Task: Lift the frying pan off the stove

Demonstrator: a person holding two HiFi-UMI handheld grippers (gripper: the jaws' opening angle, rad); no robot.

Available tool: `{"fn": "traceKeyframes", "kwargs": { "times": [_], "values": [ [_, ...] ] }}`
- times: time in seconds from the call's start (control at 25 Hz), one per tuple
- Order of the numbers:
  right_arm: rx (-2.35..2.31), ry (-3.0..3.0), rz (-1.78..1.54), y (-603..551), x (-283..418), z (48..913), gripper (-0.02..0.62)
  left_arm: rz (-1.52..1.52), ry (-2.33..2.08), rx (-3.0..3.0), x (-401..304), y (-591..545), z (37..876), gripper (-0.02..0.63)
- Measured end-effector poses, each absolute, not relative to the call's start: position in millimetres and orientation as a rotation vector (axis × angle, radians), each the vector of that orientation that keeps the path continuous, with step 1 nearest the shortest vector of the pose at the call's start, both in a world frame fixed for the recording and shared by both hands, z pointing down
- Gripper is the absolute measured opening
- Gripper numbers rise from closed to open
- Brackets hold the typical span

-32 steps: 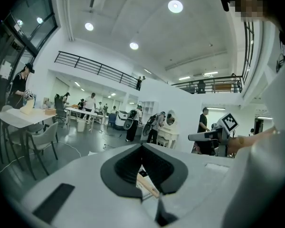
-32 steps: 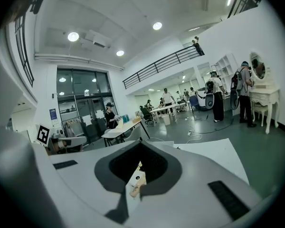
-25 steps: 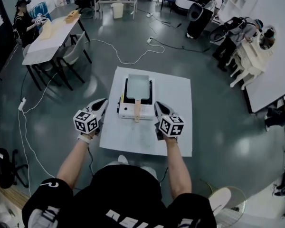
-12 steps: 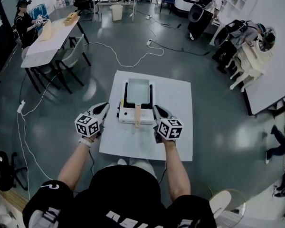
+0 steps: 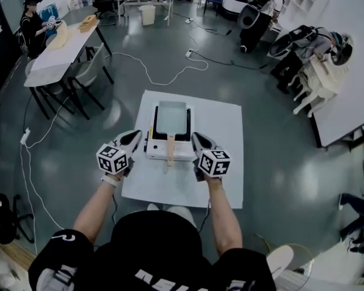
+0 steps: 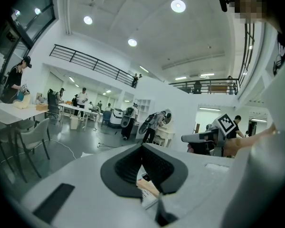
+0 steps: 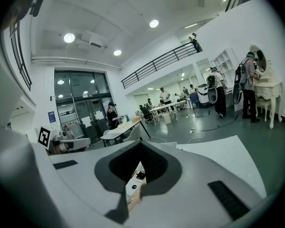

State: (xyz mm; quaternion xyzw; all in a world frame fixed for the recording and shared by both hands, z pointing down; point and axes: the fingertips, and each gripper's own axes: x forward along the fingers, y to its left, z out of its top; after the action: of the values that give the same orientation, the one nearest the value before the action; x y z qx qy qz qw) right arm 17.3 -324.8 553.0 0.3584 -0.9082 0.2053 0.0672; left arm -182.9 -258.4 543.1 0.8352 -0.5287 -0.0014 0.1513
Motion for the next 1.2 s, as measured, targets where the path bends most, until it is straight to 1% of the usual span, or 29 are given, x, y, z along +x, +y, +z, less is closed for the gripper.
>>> {"fn": "traceKeyframes", "kwargs": {
  "times": [0.8,1.2],
  "values": [
    [1.076,-2.718,0.653,-330.5,22.9,564.6,-0.005,0.011,-1.476,2.377,-178.0,-254.4,564.2,-0.002],
    [1.050,-2.658,0.726,-326.9,19.7,603.5,-0.005,0.029,-1.365,2.349,-165.2,-245.5,599.2,-0.002]
  ]
}}
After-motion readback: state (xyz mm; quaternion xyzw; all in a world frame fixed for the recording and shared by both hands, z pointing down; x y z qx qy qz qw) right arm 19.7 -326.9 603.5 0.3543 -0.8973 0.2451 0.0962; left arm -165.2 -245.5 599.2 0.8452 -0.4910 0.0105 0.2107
